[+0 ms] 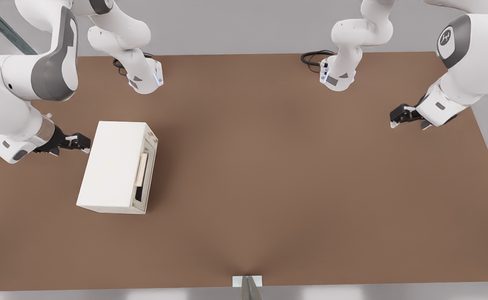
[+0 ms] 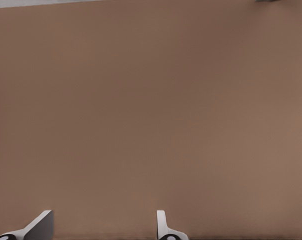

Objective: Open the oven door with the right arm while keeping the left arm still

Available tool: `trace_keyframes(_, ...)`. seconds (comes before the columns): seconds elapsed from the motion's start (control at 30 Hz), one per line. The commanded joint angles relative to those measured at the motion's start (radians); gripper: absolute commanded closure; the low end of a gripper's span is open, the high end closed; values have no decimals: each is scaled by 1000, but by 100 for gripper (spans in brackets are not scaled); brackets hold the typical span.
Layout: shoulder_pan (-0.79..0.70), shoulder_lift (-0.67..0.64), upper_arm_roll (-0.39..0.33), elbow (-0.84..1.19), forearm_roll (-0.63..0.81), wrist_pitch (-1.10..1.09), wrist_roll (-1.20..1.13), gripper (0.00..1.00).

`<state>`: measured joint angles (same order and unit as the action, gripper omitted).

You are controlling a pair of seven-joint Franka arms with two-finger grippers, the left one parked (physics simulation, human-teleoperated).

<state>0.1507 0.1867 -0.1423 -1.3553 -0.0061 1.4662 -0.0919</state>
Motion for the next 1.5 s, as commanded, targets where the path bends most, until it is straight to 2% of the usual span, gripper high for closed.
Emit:
trace_keyframes(0.0,0,0,-2,1,1,-24,-124,0)
trace_keyframes(0.03,0,51,-3,14,-26,-23,-137,0)
trace_keyframes(0.07,15,172,32,57,-135,-38,-129,0)
trace_keyframes(0.1,90,298,35,151,-311,-124,-127,48)
trace_keyframes(0.13,177,420,20,231,-537,-171,-131,79)
trace_keyframes(0.17,223,482,17,255,-728,-171,-135,79)
trace_keyframes(0.23,242,504,10,262,-742,-162,4,79)
trace_keyframes(0.33,280,504,15,283,-724,-188,80,79)
trace_keyframes(0.4,325,514,18,281,-627,-221,277,79)
trace_keyframes(0.43,363,519,18,285,-624,-213,320,79)
trace_keyframes(0.6,375,586,12,358,-629,-176,333,79)
trace_keyframes(0.7,426,576,20,369,-624,-193,334,79)
trace_keyframes(0.8,518,468,13,199,-591,-199,448,79)
trace_keyframes(0.87,527,438,12,165,-598,-201,449,79)
trace_keyframes(1.03,529,534,-13,131,-666,-159,581,79)
trace_keyframes(1.47,521,543,-51,1,-646,-135,672,79)
